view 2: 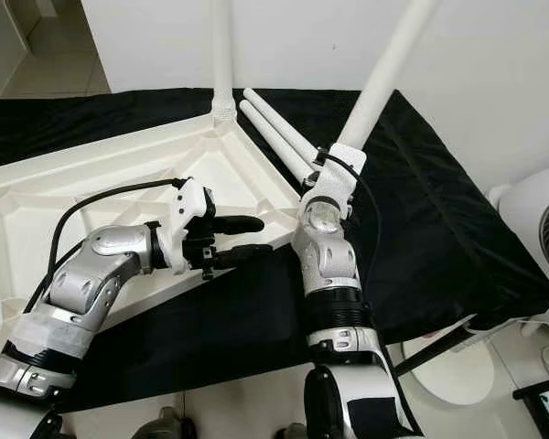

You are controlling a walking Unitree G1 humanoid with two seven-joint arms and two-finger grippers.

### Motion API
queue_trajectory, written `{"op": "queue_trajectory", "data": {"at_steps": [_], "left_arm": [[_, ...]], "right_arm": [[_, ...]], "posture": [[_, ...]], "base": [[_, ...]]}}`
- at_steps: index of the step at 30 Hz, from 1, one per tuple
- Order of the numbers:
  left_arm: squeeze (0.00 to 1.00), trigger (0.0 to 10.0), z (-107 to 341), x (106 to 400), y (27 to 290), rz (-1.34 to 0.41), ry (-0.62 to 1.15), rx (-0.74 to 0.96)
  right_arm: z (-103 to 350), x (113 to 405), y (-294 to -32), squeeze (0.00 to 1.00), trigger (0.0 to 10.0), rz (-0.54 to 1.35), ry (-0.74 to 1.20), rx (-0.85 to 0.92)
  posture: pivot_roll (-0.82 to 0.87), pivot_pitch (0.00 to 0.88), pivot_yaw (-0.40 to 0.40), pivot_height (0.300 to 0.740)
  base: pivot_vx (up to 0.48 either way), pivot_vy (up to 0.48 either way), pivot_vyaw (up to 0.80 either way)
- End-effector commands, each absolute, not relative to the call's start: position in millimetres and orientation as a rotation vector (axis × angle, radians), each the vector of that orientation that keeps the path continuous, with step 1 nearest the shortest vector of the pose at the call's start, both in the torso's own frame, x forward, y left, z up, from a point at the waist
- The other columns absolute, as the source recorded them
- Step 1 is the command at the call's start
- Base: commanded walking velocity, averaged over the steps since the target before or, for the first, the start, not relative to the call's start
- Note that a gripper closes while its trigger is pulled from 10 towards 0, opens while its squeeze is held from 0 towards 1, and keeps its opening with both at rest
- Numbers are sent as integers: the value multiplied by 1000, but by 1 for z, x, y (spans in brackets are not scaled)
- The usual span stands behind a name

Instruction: Building children table

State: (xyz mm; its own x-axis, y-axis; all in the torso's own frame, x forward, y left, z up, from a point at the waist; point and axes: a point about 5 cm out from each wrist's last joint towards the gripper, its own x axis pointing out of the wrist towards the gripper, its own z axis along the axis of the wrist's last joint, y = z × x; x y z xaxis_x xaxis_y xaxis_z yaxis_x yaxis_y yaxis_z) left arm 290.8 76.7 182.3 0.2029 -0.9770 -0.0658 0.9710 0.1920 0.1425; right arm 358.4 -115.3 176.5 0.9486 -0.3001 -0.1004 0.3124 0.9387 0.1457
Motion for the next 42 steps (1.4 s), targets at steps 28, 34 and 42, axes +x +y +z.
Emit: {"op": "queue_trajectory", "data": {"at_steps": [28,34,42], "left_arm": [[894,10000,224,322,75,-1319,-151,98],[1000,10000,247,331,65,-1323,-208,31],[0,10000,279,342,49,-1318,-249,-41]], "right_arm": [[185,326,-108,0,10000,84,-60,32],[213,322,-125,0,10000,141,-153,-25],[233,319,-133,0,10000,268,-190,-129]], "posture": [[-13,2,-37,740],[-7,9,-38,740],[-9,19,-31,740]], "base": [[0,0,0],[0,0,0],[0,0,0]]}}
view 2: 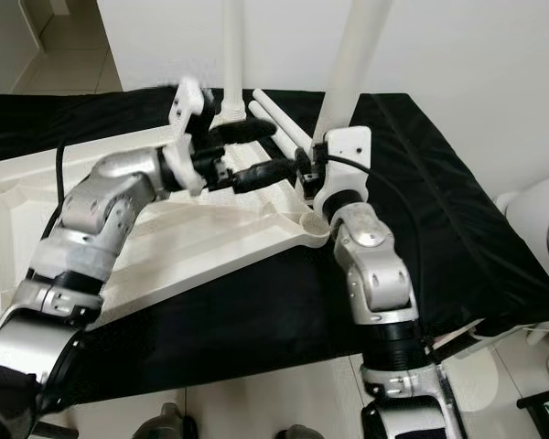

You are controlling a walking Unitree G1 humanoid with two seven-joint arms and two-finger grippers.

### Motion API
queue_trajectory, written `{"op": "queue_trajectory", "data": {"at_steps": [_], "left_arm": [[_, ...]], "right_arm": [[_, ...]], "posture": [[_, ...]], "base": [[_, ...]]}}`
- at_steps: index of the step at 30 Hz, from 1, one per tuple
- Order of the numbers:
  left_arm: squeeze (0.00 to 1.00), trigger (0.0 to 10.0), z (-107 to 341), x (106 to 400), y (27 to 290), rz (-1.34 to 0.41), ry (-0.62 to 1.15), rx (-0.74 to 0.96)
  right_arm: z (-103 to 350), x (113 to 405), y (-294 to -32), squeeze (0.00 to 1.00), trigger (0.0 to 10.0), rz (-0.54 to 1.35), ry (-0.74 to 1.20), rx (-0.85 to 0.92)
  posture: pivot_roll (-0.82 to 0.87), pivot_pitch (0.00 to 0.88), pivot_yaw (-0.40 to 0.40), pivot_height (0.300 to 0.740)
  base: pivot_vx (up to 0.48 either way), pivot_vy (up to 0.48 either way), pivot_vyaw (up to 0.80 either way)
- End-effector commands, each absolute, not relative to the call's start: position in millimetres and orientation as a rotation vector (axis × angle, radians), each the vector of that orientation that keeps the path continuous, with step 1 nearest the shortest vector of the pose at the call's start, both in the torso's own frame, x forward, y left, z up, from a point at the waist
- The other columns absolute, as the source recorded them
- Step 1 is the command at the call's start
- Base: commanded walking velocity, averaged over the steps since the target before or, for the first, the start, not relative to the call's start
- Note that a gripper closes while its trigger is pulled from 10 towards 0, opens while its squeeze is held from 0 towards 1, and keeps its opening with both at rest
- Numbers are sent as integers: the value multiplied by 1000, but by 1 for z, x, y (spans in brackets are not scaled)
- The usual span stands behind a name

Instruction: Building children table

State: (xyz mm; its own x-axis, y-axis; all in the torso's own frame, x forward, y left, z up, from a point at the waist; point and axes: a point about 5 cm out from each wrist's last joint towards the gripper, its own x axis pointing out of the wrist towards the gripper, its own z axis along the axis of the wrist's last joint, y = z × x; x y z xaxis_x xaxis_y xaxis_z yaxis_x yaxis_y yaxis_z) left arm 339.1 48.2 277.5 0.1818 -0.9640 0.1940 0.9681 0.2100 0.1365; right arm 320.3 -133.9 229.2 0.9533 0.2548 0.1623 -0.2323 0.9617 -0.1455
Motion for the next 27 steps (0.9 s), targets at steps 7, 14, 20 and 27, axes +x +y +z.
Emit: {"op": "queue_trajectory", "data": {"at_steps": [7,14,20,27], "left_arm": [[0,10000,312,347,37,-1326,-325,-125],[0,10000,316,348,34,-1328,-332,-140],[0,10000,328,355,25,-1250,-339,-135],[0,9137,331,361,19,-1142,-373,-20]], "right_arm": [[222,314,-134,0,10000,372,-101,-208],[217,311,-133,0,10000,405,-62,-217],[207,307,-134,0,10000,450,10,-285],[205,306,-135,0,10000,462,37,-301]], "posture": [[-13,24,-22,740],[-15,24,-19,740],[-22,27,-12,740],[-23,27,-9,740]], "base": [[0,0,0],[0,0,0],[0,0,0],[0,0,0]]}}
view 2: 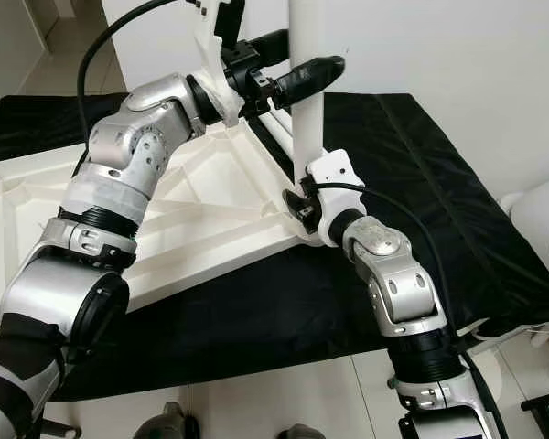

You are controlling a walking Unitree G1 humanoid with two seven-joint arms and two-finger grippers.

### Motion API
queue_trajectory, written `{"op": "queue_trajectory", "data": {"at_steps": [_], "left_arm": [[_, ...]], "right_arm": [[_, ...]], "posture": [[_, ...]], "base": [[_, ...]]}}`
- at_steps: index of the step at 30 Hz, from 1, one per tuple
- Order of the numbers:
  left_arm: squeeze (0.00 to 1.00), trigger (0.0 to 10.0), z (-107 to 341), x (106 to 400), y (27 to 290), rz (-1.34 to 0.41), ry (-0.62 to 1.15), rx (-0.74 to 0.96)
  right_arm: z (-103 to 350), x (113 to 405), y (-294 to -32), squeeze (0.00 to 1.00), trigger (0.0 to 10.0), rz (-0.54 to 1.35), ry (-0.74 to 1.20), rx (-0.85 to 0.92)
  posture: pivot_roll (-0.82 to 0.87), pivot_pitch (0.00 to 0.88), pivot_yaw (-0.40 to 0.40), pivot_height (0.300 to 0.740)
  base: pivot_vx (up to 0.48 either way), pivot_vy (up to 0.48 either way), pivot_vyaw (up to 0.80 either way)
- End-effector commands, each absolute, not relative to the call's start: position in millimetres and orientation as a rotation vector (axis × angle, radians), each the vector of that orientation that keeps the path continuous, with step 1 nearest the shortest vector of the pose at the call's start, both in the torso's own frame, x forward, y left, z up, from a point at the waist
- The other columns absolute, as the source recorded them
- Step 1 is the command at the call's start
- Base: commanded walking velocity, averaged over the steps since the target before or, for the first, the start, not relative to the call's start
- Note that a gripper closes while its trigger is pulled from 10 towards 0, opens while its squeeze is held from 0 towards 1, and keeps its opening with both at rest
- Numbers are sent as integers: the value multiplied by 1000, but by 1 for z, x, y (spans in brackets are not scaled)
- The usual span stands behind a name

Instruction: Building children table

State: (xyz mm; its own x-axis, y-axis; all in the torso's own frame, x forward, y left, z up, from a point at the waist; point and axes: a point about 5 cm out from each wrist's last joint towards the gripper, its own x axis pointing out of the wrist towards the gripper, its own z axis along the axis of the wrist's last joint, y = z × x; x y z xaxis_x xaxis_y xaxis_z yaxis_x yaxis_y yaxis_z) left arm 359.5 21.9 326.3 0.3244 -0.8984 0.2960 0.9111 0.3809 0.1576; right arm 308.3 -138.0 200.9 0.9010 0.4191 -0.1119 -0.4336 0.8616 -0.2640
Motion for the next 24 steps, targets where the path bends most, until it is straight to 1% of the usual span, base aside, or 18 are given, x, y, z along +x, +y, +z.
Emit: {"op": "queue_trajectory", "data": {"at_steps": [1,4,5,13,23,24], "left_arm": [[0,8000,333,362,19,-1131,-377,-25],[0,8000,334,362,19,-1121,-382,-29],[0,0,335,364,19,-1100,-390,-16],[0,0,337,364,17,-1106,-397,-25],[0,0,340,361,16,-1160,-386,-80],[0,0,342,359,16,-1190,-383,-104]], "right_arm": [[205,306,-136,0,10000,462,39,-303],[205,306,-136,0,10000,462,39,-306],[205,307,-136,0,10000,463,41,-306],[206,308,-137,0,10000,453,41,-306],[207,309,-140,0,10000,430,34,-317],[207,310,-141,463,10000,420,30,-313]], "posture": [[-23,27,-9,740],[-23,27,-9,740],[-23,25,-8,740],[-25,24,-4,740],[-22,11,-4,740],[-19,8,-6,740]], "base": [[0,0,0],[0,0,0],[0,0,0],[0,0,0],[0,0,0],[0,0,0]]}}
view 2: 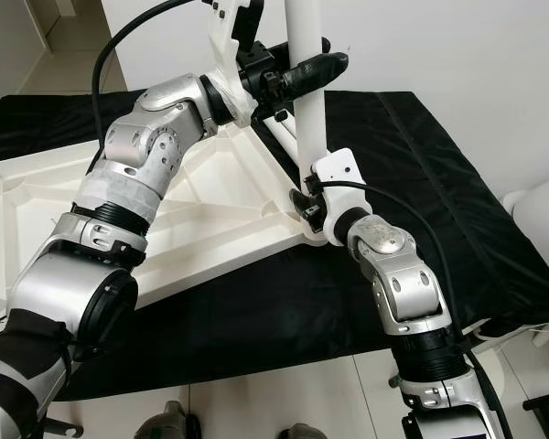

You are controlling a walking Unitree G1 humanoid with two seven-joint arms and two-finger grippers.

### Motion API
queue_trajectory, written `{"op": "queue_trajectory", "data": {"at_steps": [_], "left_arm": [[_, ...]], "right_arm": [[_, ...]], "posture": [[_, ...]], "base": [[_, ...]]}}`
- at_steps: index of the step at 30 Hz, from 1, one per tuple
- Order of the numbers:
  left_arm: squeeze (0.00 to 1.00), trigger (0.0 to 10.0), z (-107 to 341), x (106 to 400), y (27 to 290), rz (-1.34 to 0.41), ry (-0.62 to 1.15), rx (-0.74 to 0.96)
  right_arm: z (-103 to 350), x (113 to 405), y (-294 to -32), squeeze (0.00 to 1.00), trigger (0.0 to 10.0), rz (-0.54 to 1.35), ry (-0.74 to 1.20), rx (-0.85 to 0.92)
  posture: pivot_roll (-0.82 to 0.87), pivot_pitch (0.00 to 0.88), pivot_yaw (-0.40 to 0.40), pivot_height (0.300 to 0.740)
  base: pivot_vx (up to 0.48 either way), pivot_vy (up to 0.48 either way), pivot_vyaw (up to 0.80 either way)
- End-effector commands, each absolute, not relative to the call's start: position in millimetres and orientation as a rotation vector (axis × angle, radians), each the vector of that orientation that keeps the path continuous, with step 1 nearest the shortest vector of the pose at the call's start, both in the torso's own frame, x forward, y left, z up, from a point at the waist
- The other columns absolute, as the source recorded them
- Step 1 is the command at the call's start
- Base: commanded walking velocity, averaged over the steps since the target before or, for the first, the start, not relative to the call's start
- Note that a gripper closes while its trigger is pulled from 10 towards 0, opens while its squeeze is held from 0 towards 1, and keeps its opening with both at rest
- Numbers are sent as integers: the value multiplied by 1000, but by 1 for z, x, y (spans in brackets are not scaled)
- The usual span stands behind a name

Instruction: Building children table

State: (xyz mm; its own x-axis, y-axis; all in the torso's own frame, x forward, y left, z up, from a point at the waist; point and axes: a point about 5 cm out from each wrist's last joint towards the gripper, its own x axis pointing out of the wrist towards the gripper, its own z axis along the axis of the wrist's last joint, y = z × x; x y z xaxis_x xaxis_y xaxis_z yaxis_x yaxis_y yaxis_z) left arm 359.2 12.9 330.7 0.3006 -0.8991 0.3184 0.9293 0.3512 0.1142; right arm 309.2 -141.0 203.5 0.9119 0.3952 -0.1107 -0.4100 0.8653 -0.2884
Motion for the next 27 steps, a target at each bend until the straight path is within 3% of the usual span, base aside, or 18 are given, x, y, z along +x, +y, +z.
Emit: {"op": "queue_trajectory", "data": {"at_steps": [1,2,3,6,7,9,10,15,22,27], "left_arm": [[0,0,342,359,16,-1190,-383,-104],[0,0,343,357,16,-1214,-374,-135],[0,1216,344,355,17,-1237,-373,-140],[0,1216,345,353,18,-1252,-373,-141],[0,10000,345,355,18,-1232,-366,-128],[0,10000,346,358,20,-1190,-349,-124],[0,10000,347,360,21,-1174,-341,-130],[0,10000,356,367,25,-1049,-313,-153],[0,10000,366,361,10,-959,-335,-109],[0,10000,370,358,1,-906,-353,-114]], "right_arm": [[207,310,-141,463,10000,420,30,-313],[208,311,-141,1000,10000,414,25,-306],[209,311,-142,1000,10000,402,15,-300],[209,312,-142,1000,10000,394,8,-296],[211,312,-144,1000,10000,373,-3,-292],[212,314,-147,1000,10000,328,-18,-286],[213,314,-148,0,10000,308,-23,-283],[215,315,-150,0,10000,212,-73,-253],[213,317,-133,0,10000,134,-136,-218],[216,320,-130,0,10000,-26,-190,-241]], "posture": [[-19,8,-6,740],[-18,5,-6,740],[-16,2,-10,740],[-16,2,-10,740],[-15,1,-12,740],[-15,1,-12,740],[-15,1,-12,740],[-11,0,-16,740],[-12,0,-12,740],[-17,7,-11,740]], "base": [[0,0,0],[0,0,0],[0,0,0],[0,0,0],[0,0,0],[0,0,0],[0,0,0],[0,0,0],[0,0,0],[0,0,0]]}}
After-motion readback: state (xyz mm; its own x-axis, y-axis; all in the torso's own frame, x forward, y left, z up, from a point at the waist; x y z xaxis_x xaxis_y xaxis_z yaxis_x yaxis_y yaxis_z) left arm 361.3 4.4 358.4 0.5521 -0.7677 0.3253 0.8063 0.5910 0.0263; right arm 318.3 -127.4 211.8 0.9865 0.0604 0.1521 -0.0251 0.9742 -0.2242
